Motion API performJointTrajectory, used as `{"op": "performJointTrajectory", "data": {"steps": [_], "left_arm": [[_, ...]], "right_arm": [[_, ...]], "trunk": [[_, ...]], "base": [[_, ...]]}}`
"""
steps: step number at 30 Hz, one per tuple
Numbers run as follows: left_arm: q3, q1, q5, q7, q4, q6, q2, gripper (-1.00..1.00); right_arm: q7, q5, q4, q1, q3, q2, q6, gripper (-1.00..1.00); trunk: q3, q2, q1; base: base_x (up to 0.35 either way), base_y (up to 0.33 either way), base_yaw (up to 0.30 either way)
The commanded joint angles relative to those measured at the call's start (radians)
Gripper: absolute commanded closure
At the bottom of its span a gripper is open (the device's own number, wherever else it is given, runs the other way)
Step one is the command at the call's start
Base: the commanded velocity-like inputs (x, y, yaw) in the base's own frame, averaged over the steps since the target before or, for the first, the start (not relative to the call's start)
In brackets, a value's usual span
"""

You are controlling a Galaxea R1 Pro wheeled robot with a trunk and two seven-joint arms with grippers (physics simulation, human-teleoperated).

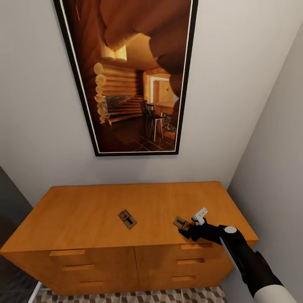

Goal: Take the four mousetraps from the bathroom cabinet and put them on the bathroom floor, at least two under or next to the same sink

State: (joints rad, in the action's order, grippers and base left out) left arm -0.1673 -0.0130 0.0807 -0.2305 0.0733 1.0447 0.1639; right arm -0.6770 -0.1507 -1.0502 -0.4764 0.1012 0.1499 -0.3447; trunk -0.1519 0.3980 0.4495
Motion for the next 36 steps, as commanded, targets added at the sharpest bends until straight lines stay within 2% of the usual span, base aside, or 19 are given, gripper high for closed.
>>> {"op": "performJointTrajectory", "data": {"steps": [1,21,36], "left_arm": [[-0.003,0.001,0.008,-0.010,0.002,0.002,0.000,-1.00],[-0.003,0.001,0.008,-0.010,0.002,0.002,0.000,-1.00],[-0.003,0.001,0.008,-0.010,0.002,0.002,-0.010,-1.00]], "right_arm": [[-0.004,-0.007,-0.001,-0.001,0.000,0.000,-0.004,-1.00],[-0.005,-0.007,0.001,-0.001,0.000,0.002,-0.004,-1.00],[-0.006,-0.007,0.001,-0.001,0.000,0.002,-0.004,-1.00]], "trunk": [[-0.002,0.002,0.001],[-0.002,0.002,0.001],[-0.002,0.002,0.001]], "base": [[-0.059,0.109,0.000],[-0.009,0.018,0.000],[0.000,0.000,0.000]]}}
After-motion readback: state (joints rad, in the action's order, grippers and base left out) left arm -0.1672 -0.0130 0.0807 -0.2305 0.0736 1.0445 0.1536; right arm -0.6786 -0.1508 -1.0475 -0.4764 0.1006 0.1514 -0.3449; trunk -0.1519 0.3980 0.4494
